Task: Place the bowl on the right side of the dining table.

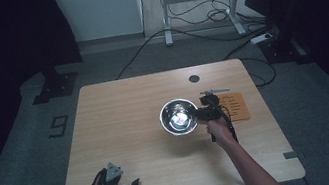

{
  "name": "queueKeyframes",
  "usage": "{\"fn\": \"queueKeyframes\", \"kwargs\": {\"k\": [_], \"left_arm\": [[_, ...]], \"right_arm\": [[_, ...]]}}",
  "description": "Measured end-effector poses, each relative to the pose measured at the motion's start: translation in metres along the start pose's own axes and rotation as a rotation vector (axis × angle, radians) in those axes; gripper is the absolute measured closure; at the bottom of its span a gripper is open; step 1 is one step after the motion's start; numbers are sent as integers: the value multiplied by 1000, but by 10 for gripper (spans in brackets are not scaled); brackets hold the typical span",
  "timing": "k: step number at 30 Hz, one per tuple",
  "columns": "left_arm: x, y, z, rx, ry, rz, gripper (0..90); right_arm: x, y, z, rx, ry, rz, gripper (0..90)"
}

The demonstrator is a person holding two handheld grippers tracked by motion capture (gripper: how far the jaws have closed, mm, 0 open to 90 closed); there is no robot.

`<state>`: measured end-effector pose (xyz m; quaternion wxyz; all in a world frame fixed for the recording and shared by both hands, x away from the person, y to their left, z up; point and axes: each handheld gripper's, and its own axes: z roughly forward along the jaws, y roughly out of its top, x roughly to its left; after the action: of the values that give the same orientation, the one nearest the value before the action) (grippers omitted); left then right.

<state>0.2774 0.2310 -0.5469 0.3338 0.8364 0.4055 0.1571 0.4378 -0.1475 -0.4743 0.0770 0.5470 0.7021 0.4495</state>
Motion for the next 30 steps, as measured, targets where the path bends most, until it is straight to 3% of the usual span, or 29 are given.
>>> {"fn": "queueKeyframes", "kwargs": {"k": [25,30], "left_arm": [[0,0,0,0,0,0,136],[0,0,0,0,0,0,136]], "right_arm": [[-30,5,-13,-31,-53,45,861],[-40,5,-17,-36,-64,73,860]]}}
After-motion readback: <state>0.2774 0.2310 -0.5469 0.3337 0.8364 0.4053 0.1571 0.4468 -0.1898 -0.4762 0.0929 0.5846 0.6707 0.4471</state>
